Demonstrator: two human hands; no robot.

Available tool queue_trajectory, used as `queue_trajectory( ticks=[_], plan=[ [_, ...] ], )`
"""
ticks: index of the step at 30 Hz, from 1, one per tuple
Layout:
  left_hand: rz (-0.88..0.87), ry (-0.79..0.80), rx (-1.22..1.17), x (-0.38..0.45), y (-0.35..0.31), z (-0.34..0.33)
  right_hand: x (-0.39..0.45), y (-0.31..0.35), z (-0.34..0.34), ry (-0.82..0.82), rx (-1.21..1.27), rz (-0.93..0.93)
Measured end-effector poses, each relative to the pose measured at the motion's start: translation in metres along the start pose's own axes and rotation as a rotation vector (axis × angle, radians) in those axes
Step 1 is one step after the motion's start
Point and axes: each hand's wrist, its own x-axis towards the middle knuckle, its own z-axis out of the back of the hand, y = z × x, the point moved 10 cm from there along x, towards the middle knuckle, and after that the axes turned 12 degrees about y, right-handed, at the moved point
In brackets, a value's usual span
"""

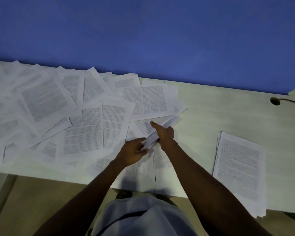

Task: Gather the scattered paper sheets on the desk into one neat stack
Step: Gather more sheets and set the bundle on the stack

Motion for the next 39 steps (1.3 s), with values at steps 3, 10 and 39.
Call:
queue_trajectory(
  ticks=[3, 10, 39],
  plan=[
    [0.062, -0.029, -0.355, 0.001, 0.006, 0.010, 0.011, -0.003, -0.004, 0.013, 0.015, -0.015],
    [0.237, -0.175, -0.390, 0.008, 0.024, 0.061, 0.027, 0.012, -0.016, 0.097, 0.147, 0.058],
    [0.403, -0.522, -0.269, 0.047, 0.064, 0.151, 0.091, 0.087, 0.000, 0.179, 0.121, 0.154]
  ],
)
